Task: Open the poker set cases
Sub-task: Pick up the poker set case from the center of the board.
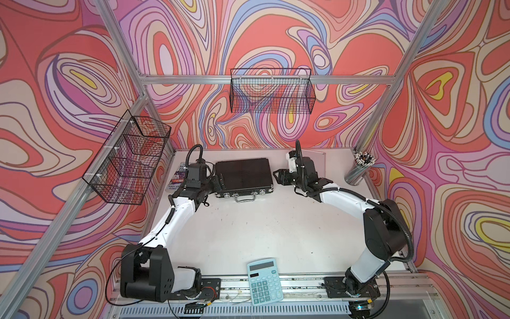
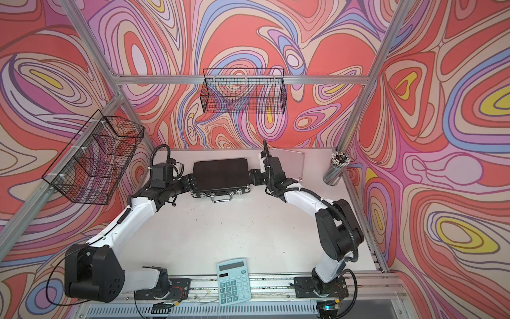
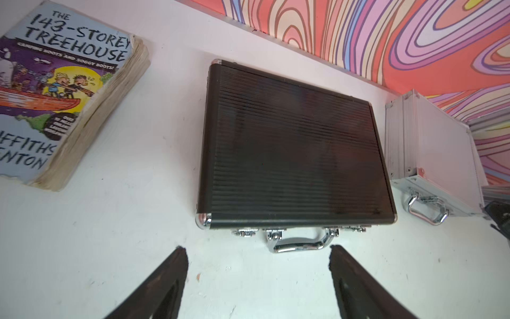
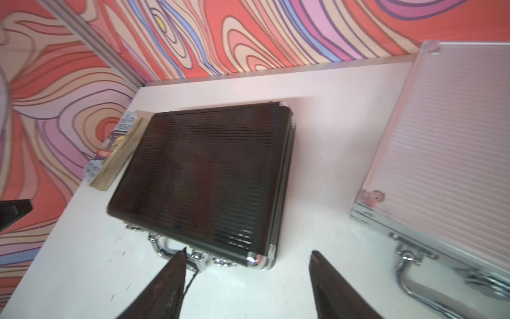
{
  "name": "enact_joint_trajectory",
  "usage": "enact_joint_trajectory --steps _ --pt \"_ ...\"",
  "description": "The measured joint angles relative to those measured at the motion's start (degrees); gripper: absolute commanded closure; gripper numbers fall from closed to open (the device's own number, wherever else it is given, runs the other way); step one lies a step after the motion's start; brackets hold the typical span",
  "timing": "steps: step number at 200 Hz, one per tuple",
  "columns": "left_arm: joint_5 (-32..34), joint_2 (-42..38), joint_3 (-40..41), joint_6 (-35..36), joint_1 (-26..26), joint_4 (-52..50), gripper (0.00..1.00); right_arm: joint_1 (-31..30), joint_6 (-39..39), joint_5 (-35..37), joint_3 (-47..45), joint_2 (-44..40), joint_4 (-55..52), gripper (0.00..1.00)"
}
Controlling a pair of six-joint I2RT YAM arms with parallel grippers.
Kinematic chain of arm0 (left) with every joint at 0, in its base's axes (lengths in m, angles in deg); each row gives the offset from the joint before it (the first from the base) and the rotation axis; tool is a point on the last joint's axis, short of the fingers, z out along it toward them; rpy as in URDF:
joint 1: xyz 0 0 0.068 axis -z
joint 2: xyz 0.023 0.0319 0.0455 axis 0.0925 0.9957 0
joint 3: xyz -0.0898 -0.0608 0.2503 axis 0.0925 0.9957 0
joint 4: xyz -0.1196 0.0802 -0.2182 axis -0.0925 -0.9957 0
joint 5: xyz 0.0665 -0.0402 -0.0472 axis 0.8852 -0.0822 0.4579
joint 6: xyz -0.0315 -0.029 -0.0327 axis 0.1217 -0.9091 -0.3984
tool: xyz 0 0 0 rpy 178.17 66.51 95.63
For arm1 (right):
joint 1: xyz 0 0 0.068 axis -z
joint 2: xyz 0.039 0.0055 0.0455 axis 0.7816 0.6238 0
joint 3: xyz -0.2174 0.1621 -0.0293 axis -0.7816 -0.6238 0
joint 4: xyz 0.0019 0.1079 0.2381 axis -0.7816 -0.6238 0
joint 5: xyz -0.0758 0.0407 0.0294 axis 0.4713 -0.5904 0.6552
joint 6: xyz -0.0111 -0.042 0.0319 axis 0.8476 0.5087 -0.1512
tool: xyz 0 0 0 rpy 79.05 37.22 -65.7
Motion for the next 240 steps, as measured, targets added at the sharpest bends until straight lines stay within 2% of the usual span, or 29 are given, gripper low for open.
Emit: enact_joint_trajectory --steps 37,55,101,131,181,215,240 --pt "2.49 -0.35 -4.02 5.81 3.26 -10.05 0.19 -6.21 -3.72 -3.39 -7.15 0.59 7.61 0.28" --pt "2.84 -0.66 -4.11 8.66 5.40 -12.39 0.19 -8.46 -5.60 -4.72 -7.28 4.17 11.47 0.22" --pt "2.89 -4.72 0.11 11.50 7.56 -12.22 0.19 -11.96 -10.01 -5.46 -6.49 13.97 16.57 0.20" --pt "2.86 -6.05 1.01 12.24 7.61 -11.72 0.19 -12.74 -12.39 -5.31 -6.45 16.90 19.04 0.16" --pt "2.75 -6.23 1.14 12.59 7.61 -10.67 0.19 -12.92 -15.08 -4.42 -4.31 20.85 24.02 0.16" --pt "3.08 -6.21 1.14 12.48 7.61 -10.64 0.20 -12.94 -16.81 -4.31 -1.25 24.22 26.82 0.21" --pt "3.02 -6.84 1.86 11.08 7.65 -9.44 0.21 -12.94 -18.43 -4.33 -0.24 25.66 28.17 0.34"
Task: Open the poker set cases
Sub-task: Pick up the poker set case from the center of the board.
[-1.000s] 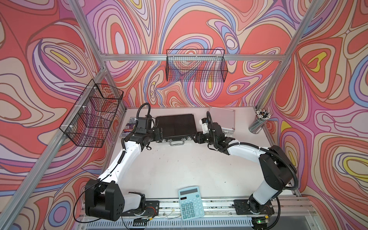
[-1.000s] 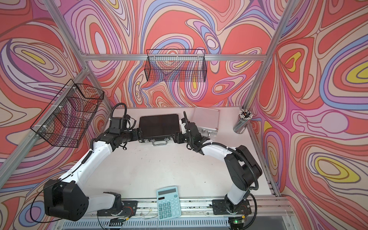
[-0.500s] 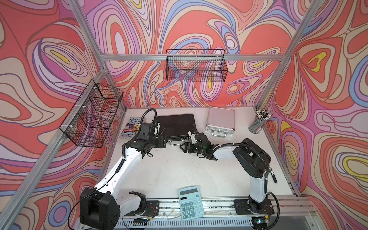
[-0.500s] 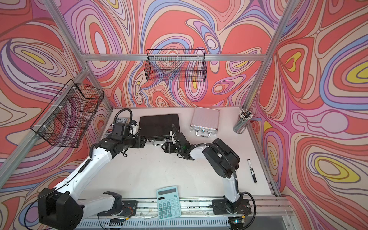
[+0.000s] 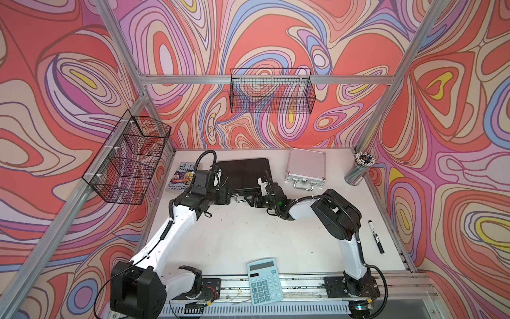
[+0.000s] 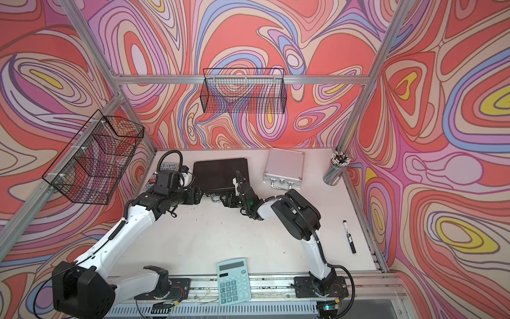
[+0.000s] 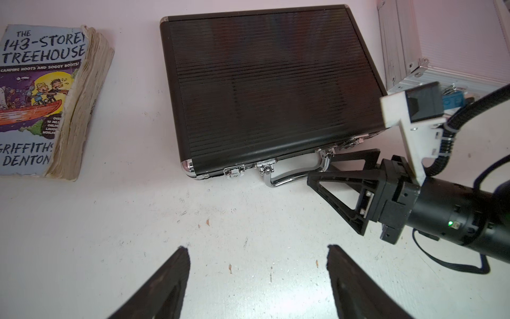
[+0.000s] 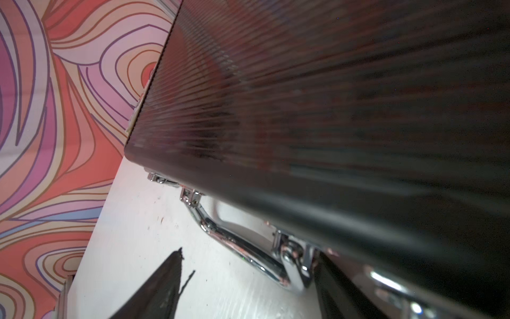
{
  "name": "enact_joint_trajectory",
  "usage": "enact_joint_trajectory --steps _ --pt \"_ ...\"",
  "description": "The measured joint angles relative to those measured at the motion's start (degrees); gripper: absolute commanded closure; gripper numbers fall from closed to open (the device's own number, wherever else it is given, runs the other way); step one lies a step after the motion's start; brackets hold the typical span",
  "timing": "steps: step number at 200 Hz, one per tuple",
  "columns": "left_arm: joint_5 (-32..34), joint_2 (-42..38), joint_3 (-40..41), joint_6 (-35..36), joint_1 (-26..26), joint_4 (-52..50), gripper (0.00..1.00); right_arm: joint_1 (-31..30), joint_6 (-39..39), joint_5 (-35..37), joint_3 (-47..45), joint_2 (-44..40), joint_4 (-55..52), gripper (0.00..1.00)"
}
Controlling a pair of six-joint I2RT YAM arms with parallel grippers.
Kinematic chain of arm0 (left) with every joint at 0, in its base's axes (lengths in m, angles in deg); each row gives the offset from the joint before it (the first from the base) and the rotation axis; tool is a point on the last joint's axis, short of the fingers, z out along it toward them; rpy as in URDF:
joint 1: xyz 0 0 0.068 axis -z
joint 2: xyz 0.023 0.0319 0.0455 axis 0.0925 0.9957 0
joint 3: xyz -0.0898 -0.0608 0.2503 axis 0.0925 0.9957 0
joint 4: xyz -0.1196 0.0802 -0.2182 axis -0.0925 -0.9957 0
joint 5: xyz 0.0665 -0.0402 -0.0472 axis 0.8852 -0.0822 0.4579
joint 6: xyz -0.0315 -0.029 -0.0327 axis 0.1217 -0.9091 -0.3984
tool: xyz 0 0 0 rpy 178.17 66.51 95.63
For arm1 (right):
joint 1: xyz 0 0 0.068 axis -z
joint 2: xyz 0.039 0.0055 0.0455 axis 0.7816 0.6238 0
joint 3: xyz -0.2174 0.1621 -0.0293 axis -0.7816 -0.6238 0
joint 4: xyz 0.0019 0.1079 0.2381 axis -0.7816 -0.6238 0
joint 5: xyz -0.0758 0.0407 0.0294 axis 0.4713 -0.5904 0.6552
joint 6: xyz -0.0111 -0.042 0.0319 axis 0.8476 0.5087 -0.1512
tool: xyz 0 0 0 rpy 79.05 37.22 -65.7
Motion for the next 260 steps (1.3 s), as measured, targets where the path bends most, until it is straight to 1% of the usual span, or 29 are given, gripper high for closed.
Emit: enact_joint_trajectory --steps 29,53,75,90,110,128,155,173,200,219,260 --pt "-0.57 -2.05 2.99 -2.08 0.37 2.40 0.24 0.02 -1.66 -0.50 0.44 0.92 0.31 0.52" --pt "-0.92 -0.72 3.15 -3.08 1.73 3.67 0.26 0.02 -2.08 -0.57 0.46 0.96 0.11 0.58" --pt "-0.44 2.62 2.49 -2.84 4.94 4.59 0.26 0.04 -2.27 0.02 0.46 0.96 -0.37 0.64" --pt "-0.48 5.90 0.81 -1.92 6.95 4.83 0.26 0.09 -2.54 0.61 0.46 0.96 -0.76 0.70" --pt "-2.60 10.03 -0.92 0.00 8.41 6.86 0.26 0.33 -3.02 1.44 0.46 0.96 -1.22 0.78" --pt "-5.14 12.70 -1.25 1.79 8.59 8.33 0.27 0.61 -3.39 1.60 0.44 0.96 -1.42 0.81" --pt "-7.56 17.18 -2.32 4.48 8.63 8.90 0.29 0.85 -4.17 1.29 0.42 0.96 -1.22 0.88" --pt "-8.94 20.17 -4.09 6.45 8.63 8.61 0.33 1.01 -4.61 0.79 0.31 0.96 -0.90 0.93" --pt "-10.08 23.06 -7.50 9.70 8.63 7.67 0.36 1.27 -5.62 -0.35 0.15 0.96 -0.39 0.96" --pt "-10.99 25.29 -11.13 13.60 8.61 4.96 0.41 1.18 -6.69 -1.29 -0.13 0.96 0.39 0.98" --pt "-12.68 33.11 -22.80 23.39 7.52 -5.95 0.44 1.07 -7.74 -2.01 -0.59 0.92 1.42 1.00"
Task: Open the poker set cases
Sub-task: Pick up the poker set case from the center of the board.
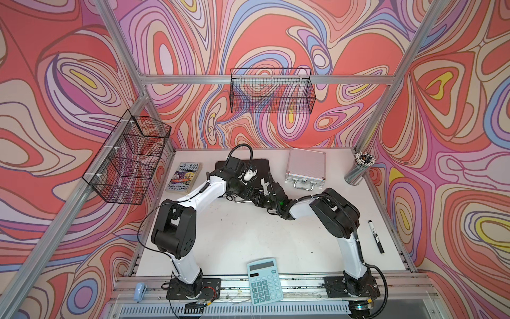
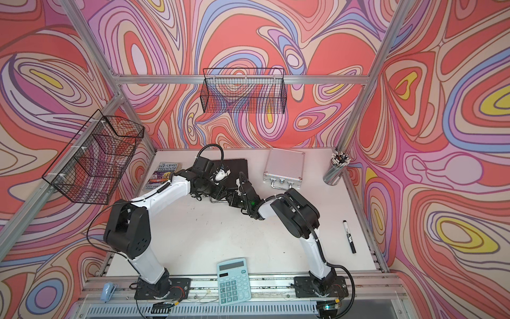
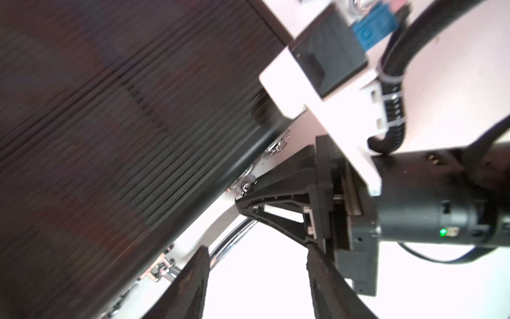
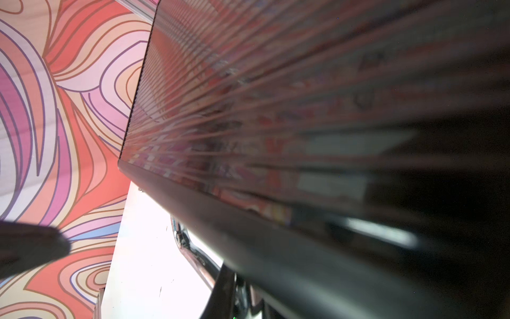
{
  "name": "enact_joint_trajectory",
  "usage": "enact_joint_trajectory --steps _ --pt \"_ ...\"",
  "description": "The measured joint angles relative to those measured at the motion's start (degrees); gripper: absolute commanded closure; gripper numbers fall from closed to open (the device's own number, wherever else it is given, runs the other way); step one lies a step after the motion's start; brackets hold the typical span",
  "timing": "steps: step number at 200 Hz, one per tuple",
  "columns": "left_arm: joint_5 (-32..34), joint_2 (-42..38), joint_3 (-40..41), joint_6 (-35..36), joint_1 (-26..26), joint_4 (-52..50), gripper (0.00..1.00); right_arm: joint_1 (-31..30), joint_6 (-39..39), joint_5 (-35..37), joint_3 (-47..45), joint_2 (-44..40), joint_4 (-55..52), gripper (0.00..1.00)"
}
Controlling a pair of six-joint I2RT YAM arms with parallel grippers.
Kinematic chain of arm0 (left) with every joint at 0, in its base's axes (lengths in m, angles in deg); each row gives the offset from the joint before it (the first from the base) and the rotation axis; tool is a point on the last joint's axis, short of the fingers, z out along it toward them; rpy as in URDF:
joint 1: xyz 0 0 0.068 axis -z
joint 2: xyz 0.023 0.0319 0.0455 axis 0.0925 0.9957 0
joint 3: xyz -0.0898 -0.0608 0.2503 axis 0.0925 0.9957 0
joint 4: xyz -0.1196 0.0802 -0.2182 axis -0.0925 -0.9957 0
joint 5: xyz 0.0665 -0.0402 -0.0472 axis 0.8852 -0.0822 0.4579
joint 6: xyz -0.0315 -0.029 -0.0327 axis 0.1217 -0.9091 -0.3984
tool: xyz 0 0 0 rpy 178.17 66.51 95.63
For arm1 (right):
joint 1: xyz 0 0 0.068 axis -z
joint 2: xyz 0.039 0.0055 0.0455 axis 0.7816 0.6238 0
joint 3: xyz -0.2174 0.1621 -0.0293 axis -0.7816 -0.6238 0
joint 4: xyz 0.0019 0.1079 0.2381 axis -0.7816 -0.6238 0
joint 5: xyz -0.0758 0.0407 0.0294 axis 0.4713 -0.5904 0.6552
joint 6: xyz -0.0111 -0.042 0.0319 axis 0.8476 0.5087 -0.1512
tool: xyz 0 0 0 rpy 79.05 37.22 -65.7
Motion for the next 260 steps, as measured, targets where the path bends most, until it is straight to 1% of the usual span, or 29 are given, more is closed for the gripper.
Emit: enact_joint_trajectory --steps 27,79,117,170,207,260 --pt "-0.24 3.08 -3.34 5.68 -1.36 -5.44 0.44 0.04 -0.20 -0.15 -0.09 -0.02 0.22 1.00" --pt "-2.14 4.07 -3.43 12.00 -4.26 -11.15 0.43 0.13 -1.57 -1.25 -0.07 -0.02 0.39 1.00" --pt "-2.14 4.09 -1.99 16.09 -4.52 -10.91 0.43 0.28 -1.70 -1.79 0.04 -0.02 0.20 1.00" --pt "1.60 5.77 -1.75 20.04 -4.42 -8.92 0.44 0.63 -2.34 -3.02 0.48 -0.02 -0.55 1.00" --pt "3.30 8.24 -1.99 22.03 -3.72 -7.89 0.44 1.20 -2.93 -4.37 0.61 -0.02 -0.63 1.00" --pt "4.33 8.50 -0.76 23.54 -2.36 -4.92 0.44 1.97 -3.43 -6.27 0.96 -0.04 -0.76 1.00"
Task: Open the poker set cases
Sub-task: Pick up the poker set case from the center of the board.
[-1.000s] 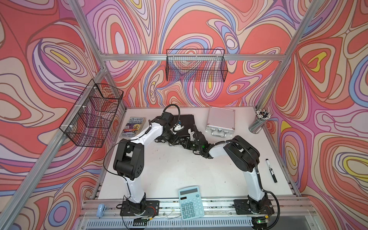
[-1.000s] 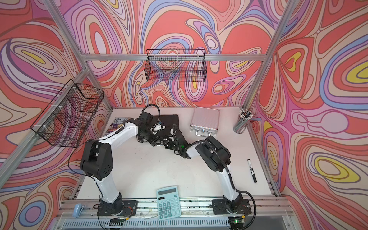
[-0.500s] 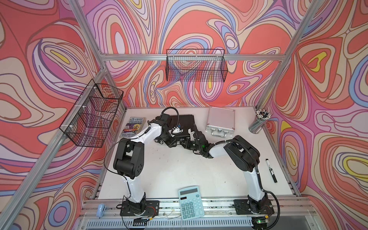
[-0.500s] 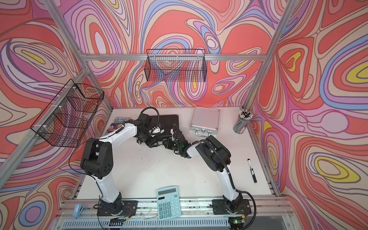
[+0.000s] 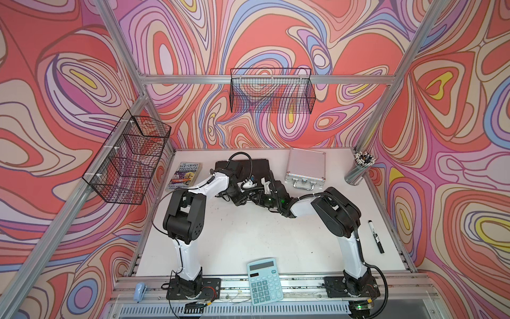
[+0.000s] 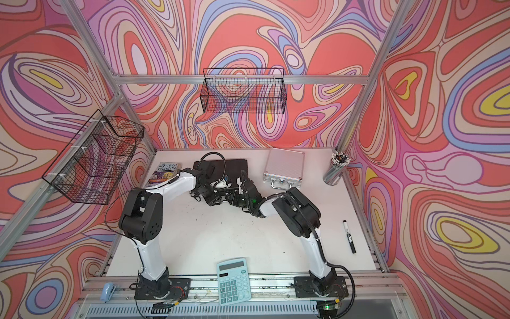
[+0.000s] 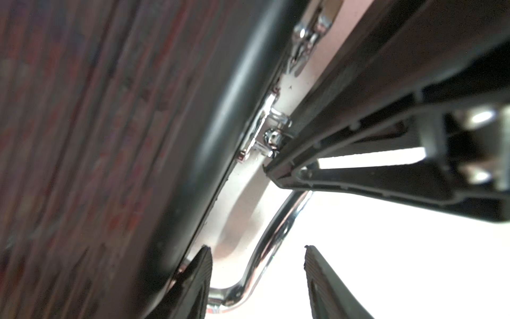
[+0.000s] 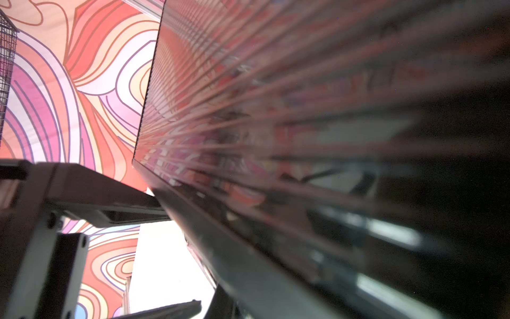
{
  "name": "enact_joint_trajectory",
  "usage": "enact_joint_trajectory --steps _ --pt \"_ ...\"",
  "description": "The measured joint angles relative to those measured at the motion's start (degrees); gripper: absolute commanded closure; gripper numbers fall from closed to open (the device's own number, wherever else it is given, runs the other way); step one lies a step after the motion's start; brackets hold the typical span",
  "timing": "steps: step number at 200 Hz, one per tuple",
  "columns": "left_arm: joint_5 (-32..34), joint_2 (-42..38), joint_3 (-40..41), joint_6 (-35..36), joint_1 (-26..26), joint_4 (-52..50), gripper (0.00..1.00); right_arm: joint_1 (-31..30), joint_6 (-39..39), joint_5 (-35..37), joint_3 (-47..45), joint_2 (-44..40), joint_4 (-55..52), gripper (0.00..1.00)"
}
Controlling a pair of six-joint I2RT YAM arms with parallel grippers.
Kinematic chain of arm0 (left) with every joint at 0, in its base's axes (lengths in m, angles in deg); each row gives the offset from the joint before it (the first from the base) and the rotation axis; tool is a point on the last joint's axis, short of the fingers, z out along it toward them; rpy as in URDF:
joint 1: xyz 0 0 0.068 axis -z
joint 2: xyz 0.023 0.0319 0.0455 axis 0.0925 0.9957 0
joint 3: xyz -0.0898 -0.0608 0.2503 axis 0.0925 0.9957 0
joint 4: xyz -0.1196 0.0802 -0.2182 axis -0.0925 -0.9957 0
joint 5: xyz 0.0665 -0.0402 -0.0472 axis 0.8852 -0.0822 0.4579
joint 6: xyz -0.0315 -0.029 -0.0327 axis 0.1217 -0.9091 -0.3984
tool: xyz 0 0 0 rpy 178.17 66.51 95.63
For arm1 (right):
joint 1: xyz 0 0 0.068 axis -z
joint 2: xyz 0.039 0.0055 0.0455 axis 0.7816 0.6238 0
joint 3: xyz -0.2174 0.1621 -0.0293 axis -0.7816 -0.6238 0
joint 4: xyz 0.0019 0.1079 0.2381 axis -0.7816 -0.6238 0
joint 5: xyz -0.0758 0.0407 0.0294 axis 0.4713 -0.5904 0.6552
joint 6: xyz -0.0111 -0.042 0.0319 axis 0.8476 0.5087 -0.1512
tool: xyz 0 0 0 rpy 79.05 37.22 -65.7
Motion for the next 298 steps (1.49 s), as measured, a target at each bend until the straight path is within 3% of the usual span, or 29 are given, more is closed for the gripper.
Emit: enact_joint_trajectory --steps 58,140,175,223,298 --pt "2.32 1.62 0.20 1.66 0.61 1.20 0.55 0.70 -0.17 -1.36 0.26 -0.20 -0.04 1.00" --pt "2.56 1.64 0.90 3.37 1.05 2.21 0.86 1.68 -0.61 -2.19 0.28 -0.63 -0.68 1.00" --pt "0.50 1.66 0.70 7.15 1.97 1.79 1.00 3.17 -0.74 -4.26 -0.04 -1.62 -3.61 0.85" --pt "-3.02 1.75 -1.25 3.78 2.34 -0.59 1.00 4.31 -0.15 -2.97 -2.78 -6.84 -5.18 0.59" --pt "-5.03 1.73 -1.90 -2.40 3.52 -0.83 1.00 9.86 3.80 0.63 -6.01 -19.06 -9.62 0.57"
